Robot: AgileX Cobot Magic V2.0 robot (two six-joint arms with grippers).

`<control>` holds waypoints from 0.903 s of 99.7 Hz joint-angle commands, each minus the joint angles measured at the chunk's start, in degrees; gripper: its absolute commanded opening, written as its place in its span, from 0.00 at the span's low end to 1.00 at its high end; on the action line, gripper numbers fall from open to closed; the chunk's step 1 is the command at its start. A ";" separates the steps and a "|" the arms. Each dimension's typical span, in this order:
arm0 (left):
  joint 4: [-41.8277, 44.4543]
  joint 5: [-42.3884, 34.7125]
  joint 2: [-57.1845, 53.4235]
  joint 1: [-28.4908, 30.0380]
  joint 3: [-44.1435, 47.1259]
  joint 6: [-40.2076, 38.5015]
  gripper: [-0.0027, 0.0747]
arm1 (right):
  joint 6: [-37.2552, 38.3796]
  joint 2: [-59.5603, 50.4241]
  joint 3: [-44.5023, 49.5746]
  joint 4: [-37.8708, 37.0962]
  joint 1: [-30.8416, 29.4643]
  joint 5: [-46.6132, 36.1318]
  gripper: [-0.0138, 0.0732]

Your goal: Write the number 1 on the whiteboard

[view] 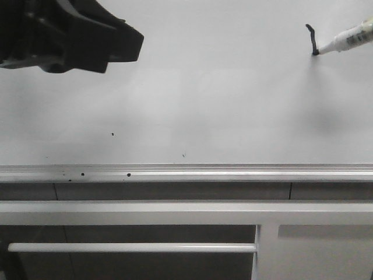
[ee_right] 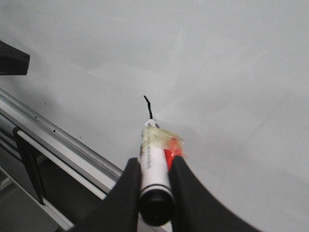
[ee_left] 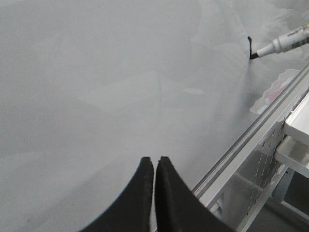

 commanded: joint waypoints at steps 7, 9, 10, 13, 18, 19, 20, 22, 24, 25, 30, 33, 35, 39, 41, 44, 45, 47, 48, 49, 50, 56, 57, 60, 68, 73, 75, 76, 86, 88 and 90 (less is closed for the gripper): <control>0.19 -4.35 -0.94 0.02 -1.39 -0.62 0.01 | 1.34 0.38 -1.13 -3.60 -0.31 0.03 0.11; 0.19 -4.35 -0.94 0.02 -1.39 -0.62 0.01 | 1.34 0.38 -1.09 -3.60 -0.31 0.03 0.11; 0.19 -4.35 -0.94 0.02 -1.39 -0.62 0.01 | 1.34 0.38 -0.97 -3.60 -0.31 0.03 0.11; 0.19 -4.35 -0.94 0.02 -1.39 -0.62 0.01 | 1.34 0.38 -0.84 -3.60 -0.31 0.03 0.11; 0.19 -4.35 -0.94 0.02 -1.39 -0.62 0.01 | 1.34 0.38 -0.41 -3.60 -0.31 0.03 0.11; 0.19 -4.35 -0.94 0.02 -1.39 -0.62 0.01 | 1.46 0.38 -0.22 -3.60 -0.31 0.03 0.11; 0.19 -4.35 -0.94 0.02 -1.39 -0.62 0.01 | 1.57 0.38 -0.12 -3.60 -0.31 0.03 0.11; 0.19 -4.35 -0.94 0.02 -1.39 -0.62 0.01 | 1.85 0.38 0.05 -3.60 -0.31 0.03 0.11; 0.19 -4.35 -0.94 0.02 -1.39 -0.62 0.01 | 1.96 0.38 0.37 -3.60 -0.31 0.03 0.11; 0.19 -4.35 -0.94 0.02 -1.39 -0.62 0.01 | 1.97 0.38 0.39 -3.60 -0.31 0.03 0.11; 0.19 -4.35 -0.94 0.02 -1.39 -0.62 0.01 | 2.36 0.38 1.15 -3.60 -0.31 -0.11 0.11; 0.19 -4.35 -0.94 0.02 -1.39 -0.62 0.01 | 2.55 0.38 1.42 -3.60 -0.31 -0.11 0.11; 0.19 -4.35 -0.94 0.02 -1.39 -0.62 0.01 | 2.91 0.38 1.72 -3.60 -0.31 -0.11 0.11; 0.19 -4.35 -0.94 0.02 -1.39 -0.62 0.01 | 3.78 0.38 2.13 -3.60 -0.31 -0.11 0.11; 0.19 -4.35 -0.94 0.02 -1.39 -0.62 0.01 | 4.17 0.38 2.34 -3.60 -0.31 -0.11 0.11; 0.19 -4.35 -0.94 0.02 -1.39 -0.62 0.01 | 4.41 0.38 2.88 -3.60 -0.31 -0.25 0.11; 0.19 -4.35 -0.94 0.02 -1.39 -0.62 0.01 | 4.41 0.38 2.97 -3.60 -0.31 -0.25 0.11; 0.19 -4.35 -0.94 0.02 -1.39 -0.62 0.01 | 4.57 0.38 3.20 -3.60 -0.31 -0.25 0.11; 0.19 -4.35 -0.94 0.02 -1.39 -0.62 0.01 | 4.72 0.38 3.36 -3.60 -0.31 -0.41 0.11; 0.19 -4.35 -0.94 0.02 -1.39 -0.62 0.01 | 4.72 0.38 3.48 -3.60 -0.31 -0.55 0.11; 0.19 -4.35 -0.94 0.02 -1.39 -0.62 0.01 | 4.96 0.38 3.47 -3.47 -0.31 -0.53 0.11; 0.19 -4.35 -0.94 0.02 -1.39 -0.62 0.01 | 5.36 0.38 3.97 -3.47 -0.31 -0.57 0.11; 0.19 -4.35 -0.94 0.02 -1.39 -0.62 0.01 | 5.50 0.38 4.10 -3.47 -0.31 -0.57 0.11; 0.19 -4.35 -0.94 0.02 -1.39 -0.62 0.01 | 5.88 0.38 4.22 -3.47 -0.31 -0.57 0.11; 0.19 -4.35 -0.94 0.02 -1.39 -0.62 0.01 | 6.85 0.38 4.76 -3.47 -0.31 -0.57 0.11; 0.19 -4.35 -0.94 0.02 -1.39 -0.62 0.01 | 7.12 0.38 5.00 -3.18 -0.31 -0.57 0.11; 0.19 -4.35 -0.94 0.02 -1.39 -0.62 0.01 | 7.12 0.38 5.11 -3.06 -0.31 -0.57 0.11; 0.19 -4.35 -0.94 0.02 -1.39 -0.62 0.01 | 7.12 0.38 5.24 -3.06 -0.31 -0.57 0.11; 0.19 -4.35 -0.94 0.02 -1.39 -0.62 0.01 | 7.21 0.38 5.66 -2.76 -0.31 -0.57 0.11; 0.19 -4.35 -0.94 0.02 -1.39 -0.62 0.01 | 7.21 0.38 5.66 -2.68 -0.31 -0.57 0.11; 0.19 -4.35 -0.94 0.02 -1.39 -0.62 0.01 | 7.21 0.38 5.66 -2.63 -0.31 -0.57 0.11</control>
